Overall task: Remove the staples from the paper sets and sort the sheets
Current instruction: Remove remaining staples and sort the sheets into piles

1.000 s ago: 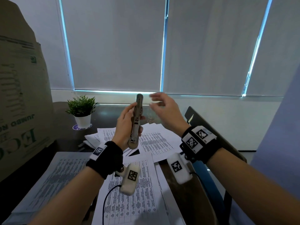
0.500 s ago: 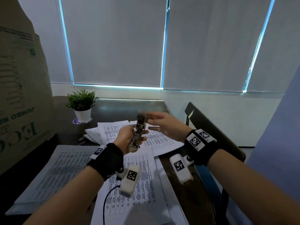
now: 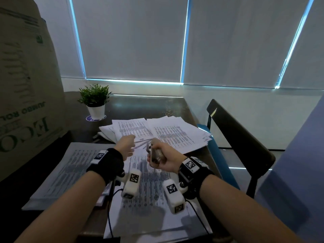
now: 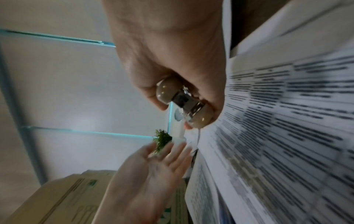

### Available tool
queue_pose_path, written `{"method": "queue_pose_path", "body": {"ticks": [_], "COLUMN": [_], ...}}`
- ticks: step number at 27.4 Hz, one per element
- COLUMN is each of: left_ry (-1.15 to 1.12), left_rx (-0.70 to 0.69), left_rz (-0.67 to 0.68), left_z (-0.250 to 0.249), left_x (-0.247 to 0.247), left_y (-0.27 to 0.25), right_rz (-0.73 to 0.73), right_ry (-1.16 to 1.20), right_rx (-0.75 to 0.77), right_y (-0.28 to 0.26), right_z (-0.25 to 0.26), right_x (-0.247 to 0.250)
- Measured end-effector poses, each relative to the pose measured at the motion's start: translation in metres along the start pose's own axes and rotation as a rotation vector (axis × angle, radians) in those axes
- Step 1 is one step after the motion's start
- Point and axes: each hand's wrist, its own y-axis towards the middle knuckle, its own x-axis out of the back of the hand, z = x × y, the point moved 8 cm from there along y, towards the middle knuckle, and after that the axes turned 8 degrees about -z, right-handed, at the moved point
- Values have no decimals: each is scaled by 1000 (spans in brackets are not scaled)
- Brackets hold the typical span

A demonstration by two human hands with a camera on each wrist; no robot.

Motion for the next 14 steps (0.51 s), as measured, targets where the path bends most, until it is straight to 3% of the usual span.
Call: {"method": "queue_pose_path", "body": {"ticks": [4, 8, 14], "left_ry": [181, 281, 315], "left_rx": [97, 140, 0], "left_rz": [-93, -19, -67], "left_z": [38, 67, 69], "left_x": [48, 44, 36], "left_y": [9, 11, 28], "right_rz": [-138, -131, -113], "right_ry": [95, 231, 286], "right_rx": [-11, -12, 6], "right_y": [19, 23, 23], "right_z": [-31, -44, -50], "right_x": [35, 45, 48]}}
